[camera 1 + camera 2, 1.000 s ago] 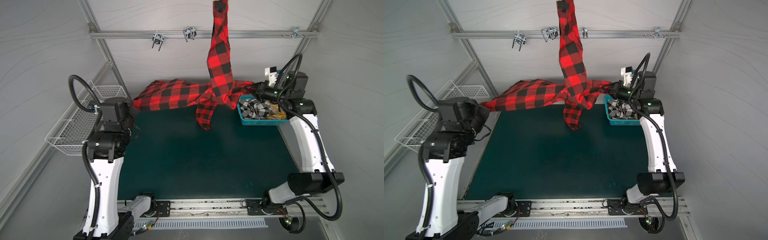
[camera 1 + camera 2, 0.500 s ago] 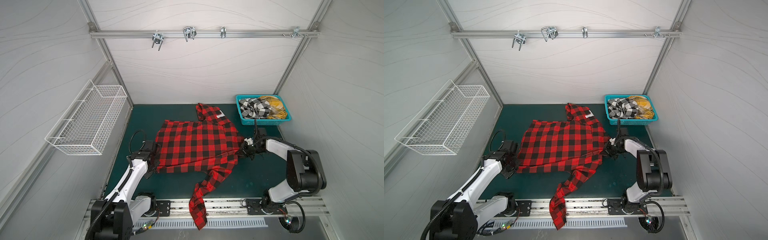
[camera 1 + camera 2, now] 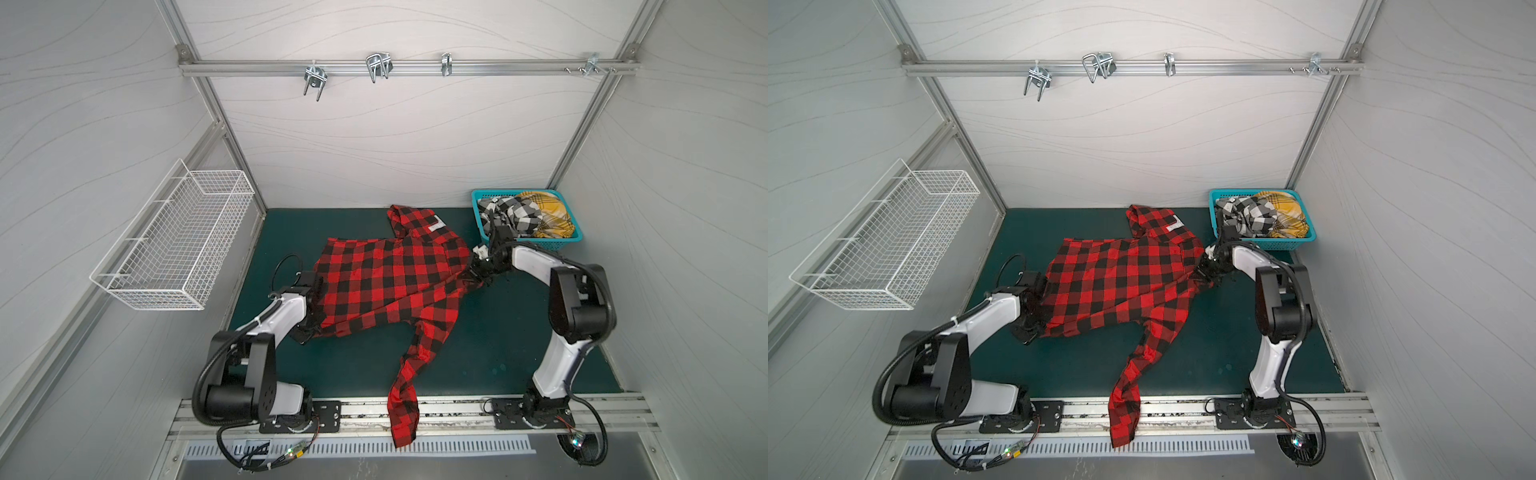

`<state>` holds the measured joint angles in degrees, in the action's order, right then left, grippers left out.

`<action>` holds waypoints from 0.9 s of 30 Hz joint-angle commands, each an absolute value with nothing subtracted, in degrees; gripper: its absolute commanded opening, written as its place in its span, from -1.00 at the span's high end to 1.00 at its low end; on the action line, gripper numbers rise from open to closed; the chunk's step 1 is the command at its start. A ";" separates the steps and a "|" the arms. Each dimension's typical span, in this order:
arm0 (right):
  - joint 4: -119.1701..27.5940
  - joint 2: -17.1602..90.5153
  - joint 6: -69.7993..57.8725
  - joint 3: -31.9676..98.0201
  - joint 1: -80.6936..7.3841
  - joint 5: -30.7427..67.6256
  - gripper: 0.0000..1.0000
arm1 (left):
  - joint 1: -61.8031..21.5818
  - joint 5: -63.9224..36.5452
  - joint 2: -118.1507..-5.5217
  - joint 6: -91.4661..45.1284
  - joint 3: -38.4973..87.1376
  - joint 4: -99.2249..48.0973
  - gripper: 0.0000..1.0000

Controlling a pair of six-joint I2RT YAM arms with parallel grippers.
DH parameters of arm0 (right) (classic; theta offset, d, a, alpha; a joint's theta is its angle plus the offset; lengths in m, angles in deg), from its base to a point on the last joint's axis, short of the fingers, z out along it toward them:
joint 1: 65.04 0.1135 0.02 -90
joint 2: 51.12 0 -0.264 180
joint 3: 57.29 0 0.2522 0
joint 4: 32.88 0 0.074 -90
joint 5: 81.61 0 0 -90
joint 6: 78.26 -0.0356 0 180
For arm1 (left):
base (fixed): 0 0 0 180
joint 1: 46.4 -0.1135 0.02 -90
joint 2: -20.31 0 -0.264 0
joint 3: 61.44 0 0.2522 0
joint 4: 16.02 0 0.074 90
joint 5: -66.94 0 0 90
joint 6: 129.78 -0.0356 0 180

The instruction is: Fold and stack the long sleeve shirts

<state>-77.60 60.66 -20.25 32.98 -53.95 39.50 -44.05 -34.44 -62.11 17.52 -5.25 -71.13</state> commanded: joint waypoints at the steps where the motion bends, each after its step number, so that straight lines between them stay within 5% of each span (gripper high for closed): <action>1: -84.91 67.21 -19.18 42.97 -51.52 37.53 0.80 | -44.38 -36.50 -64.21 16.97 0.22 -69.21 1.00; 5: -88.93 61.01 -16.57 41.76 -49.01 29.35 0.10 | -44.38 -34.01 -63.38 15.50 1.24 -69.61 1.00; 7: -91.44 53.71 -15.01 37.21 -47.22 24.01 -0.52 | -44.17 -32.58 -60.81 14.99 -0.12 -69.34 1.00; 8: -92.68 49.42 -14.65 34.05 -45.97 21.61 -0.58 | -44.18 -31.71 -59.09 14.77 -1.03 -69.35 1.00; 17: -101.75 29.42 -30.29 11.72 -15.81 11.98 -0.70 | -44.02 -25.78 -51.87 13.47 -6.37 -68.13 1.00; 27: -94.72 46.78 -35.75 18.52 -3.12 14.85 -0.70 | -44.03 -23.70 -51.56 13.93 -8.25 -67.09 1.00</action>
